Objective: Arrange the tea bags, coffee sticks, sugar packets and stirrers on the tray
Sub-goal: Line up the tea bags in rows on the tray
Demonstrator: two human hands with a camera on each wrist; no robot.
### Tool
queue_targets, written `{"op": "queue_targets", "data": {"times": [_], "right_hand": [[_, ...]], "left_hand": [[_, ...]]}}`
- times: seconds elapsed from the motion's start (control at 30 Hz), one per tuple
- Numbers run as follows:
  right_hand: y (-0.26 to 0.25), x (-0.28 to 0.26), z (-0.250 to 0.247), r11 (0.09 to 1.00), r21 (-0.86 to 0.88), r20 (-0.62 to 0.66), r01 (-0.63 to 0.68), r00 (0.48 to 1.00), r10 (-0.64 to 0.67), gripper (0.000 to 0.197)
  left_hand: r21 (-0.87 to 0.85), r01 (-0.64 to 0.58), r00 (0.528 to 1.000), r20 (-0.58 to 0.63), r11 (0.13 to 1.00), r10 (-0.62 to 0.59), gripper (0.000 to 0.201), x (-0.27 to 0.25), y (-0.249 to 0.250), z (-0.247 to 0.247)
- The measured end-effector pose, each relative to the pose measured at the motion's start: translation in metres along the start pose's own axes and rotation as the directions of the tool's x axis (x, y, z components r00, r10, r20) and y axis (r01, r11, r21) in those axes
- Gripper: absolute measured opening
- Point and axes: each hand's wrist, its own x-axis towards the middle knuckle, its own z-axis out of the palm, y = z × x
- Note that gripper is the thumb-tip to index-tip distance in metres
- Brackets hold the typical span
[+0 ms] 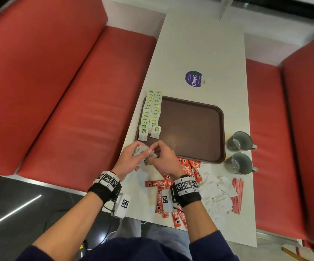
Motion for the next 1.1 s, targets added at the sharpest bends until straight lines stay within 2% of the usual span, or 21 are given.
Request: {"op": "queue_targets", "data": {"times": [0.17, 0.37, 0.5, 0.7, 0.83, 0.97, 1.03, 1.1], "right_hand": [[-0.001, 0.004, -0.002, 0.99, 0.14, 0.005, 0.023, 1.0, -0.024, 0.042], [0.002, 0.008, -0.006, 0.933, 0.36, -0.001, -0.015, 1.0, 0.017, 0.047], [0.0, 0.017, -0.006, 0.881, 0.473, 0.008, -0.014, 1.0, 0.012, 0.037], [-0.013, 0.036, -0.013, 0.734, 0.677, 0.06, -0.051, 0.998, 0.013, 0.035], [-0.018, 0.047, -0.02, 0.619, 0.779, 0.137, -0.103, 0.991, -0.007, 0.042], [-0.019, 0.055, -0.023, 0.488, 0.863, 0.152, -0.135, 0.988, 0.003, 0.032], [-0.014, 0.062, -0.024, 0.502, 0.858, 0.115, -0.11, 0.993, 0.022, 0.025], [-0.006, 0.071, -0.027, 0.568, 0.819, 0.047, -0.074, 0.997, 0.062, 0.02]], "left_hand": [[-0.028, -0.006, 1.0, 0.024, 1.0, 0.007, 0.026, 0.006, 0.001, 0.001], [-0.175, -0.003, 1.0, 0.022, 0.985, 0.007, 0.023, 0.013, 0.006, -0.005], [-0.232, -0.002, 1.0, 0.021, 0.973, 0.008, 0.018, 0.02, 0.007, -0.003], [-0.319, 0.0, 0.999, 0.037, 0.948, 0.012, 0.042, 0.038, 0.009, 0.0], [-0.347, 0.005, 0.998, 0.06, 0.938, 0.017, 0.034, 0.051, 0.011, -0.005], [-0.377, -0.008, 1.0, 0.016, 0.926, 0.016, 0.028, 0.06, 0.012, -0.01], [-0.368, -0.025, 0.999, -0.035, 0.93, 0.012, 0.027, 0.064, 0.012, -0.01], [-0.359, -0.034, 0.996, -0.093, 0.933, 0.0, 0.025, 0.067, 0.012, -0.01]]}}
